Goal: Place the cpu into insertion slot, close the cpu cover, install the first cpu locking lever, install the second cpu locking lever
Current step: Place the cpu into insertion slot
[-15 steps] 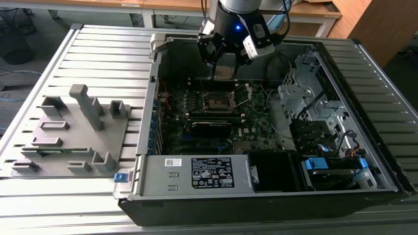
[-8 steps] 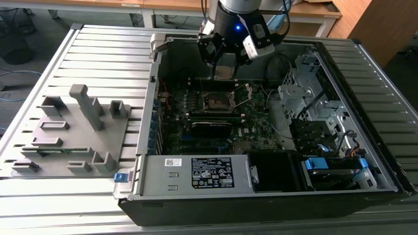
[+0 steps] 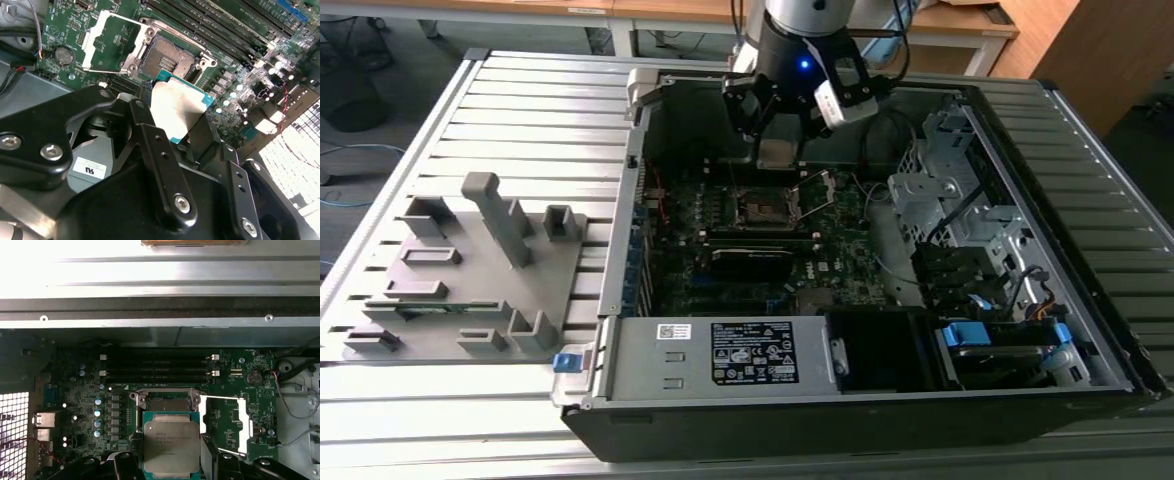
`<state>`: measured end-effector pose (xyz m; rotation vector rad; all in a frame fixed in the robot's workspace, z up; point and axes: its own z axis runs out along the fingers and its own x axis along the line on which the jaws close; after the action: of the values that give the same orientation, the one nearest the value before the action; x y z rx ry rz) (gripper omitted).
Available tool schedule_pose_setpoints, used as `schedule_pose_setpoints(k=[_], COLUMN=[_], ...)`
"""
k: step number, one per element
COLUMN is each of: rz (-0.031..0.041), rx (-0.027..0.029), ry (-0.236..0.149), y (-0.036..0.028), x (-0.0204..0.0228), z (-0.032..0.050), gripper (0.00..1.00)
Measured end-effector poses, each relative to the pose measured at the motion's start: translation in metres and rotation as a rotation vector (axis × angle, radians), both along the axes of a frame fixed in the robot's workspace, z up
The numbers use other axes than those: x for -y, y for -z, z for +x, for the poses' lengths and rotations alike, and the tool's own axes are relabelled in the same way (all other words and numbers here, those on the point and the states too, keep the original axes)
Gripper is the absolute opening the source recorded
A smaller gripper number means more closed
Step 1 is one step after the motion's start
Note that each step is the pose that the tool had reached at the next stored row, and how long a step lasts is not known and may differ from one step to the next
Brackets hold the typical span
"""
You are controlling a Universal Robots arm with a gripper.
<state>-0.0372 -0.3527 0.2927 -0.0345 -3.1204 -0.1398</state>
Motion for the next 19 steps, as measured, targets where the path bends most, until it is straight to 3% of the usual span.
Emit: schedule_pose_setpoints(k=[10, 16, 19], rz=[-0.0002, -0.0004, -0.0002], rx=[0.0001, -0.0001, 0.0000], ry=[0.006, 0.098, 0.101], y=[0.0006, 0.0019, 0.0020], x=[0.0000, 0.0000, 0.0000], z=[-0.0001, -0.0001, -0.0001], gripper=[0.54, 0.54, 0.54])
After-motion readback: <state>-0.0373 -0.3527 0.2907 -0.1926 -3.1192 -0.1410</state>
